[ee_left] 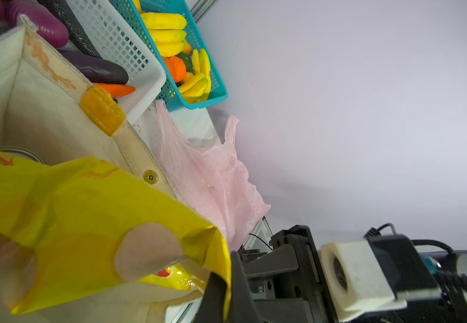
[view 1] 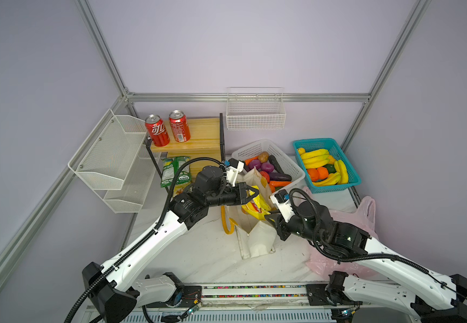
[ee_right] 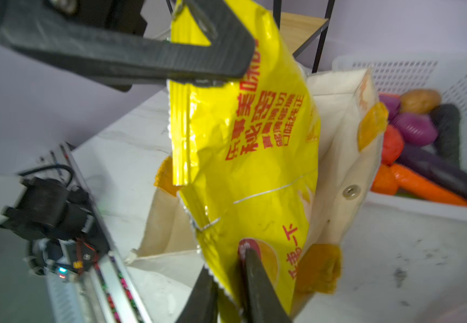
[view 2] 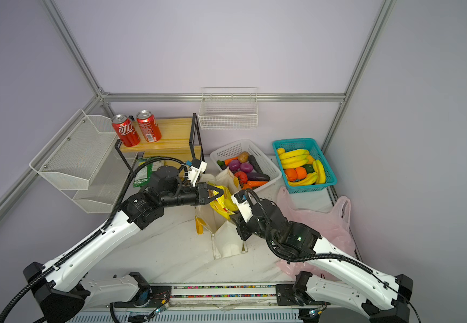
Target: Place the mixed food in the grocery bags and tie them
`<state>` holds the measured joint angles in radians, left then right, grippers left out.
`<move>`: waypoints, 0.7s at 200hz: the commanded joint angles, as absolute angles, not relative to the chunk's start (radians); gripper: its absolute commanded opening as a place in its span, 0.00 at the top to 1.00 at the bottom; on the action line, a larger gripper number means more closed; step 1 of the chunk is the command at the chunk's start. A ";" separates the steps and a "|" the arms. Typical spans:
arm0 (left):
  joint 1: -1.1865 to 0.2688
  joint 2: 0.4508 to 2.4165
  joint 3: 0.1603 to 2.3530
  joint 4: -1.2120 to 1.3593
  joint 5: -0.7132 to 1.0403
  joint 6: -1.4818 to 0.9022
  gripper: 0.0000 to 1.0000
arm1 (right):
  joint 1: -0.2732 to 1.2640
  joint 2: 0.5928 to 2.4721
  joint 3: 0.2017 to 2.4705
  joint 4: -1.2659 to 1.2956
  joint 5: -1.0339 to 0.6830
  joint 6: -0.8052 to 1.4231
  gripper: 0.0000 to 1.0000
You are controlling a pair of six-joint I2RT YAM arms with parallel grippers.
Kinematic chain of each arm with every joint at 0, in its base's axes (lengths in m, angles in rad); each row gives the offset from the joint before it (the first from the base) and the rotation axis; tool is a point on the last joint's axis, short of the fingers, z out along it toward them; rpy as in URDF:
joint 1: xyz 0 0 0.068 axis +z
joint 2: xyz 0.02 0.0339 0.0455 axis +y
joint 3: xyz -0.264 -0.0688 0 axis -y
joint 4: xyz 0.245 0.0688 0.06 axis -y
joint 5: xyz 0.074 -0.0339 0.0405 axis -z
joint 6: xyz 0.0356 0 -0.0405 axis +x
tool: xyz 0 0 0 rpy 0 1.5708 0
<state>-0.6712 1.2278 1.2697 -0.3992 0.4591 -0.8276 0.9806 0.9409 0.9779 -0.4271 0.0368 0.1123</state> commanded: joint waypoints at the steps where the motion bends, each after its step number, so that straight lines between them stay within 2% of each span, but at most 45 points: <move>1: -0.678 1.223 1.254 -0.316 0.463 -0.812 1.00 | 0.984 0.931 1.042 -0.493 0.053 0.117 0.96; 7: -0.678 1.229 1.251 -0.320 0.455 -0.799 1.00 | 0.984 0.935 1.054 -0.506 0.034 0.126 1.00; 42: -0.678 1.265 1.237 -0.328 0.390 -0.742 1.00 | 0.985 0.994 1.135 -0.637 -0.019 0.181 1.00; 90: -0.676 1.262 1.176 -0.322 0.338 -0.698 0.99 | 0.985 1.038 1.233 -0.699 0.003 0.203 1.00; 140: -0.676 1.340 1.152 -0.314 0.326 -0.663 0.95 | 0.962 1.147 1.315 -0.756 0.050 0.193 1.00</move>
<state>-0.6765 1.2984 1.1961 -0.3344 0.3485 -0.7101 0.9794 1.1244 1.2720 -0.7357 0.0185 0.1909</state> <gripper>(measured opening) 0.047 0.048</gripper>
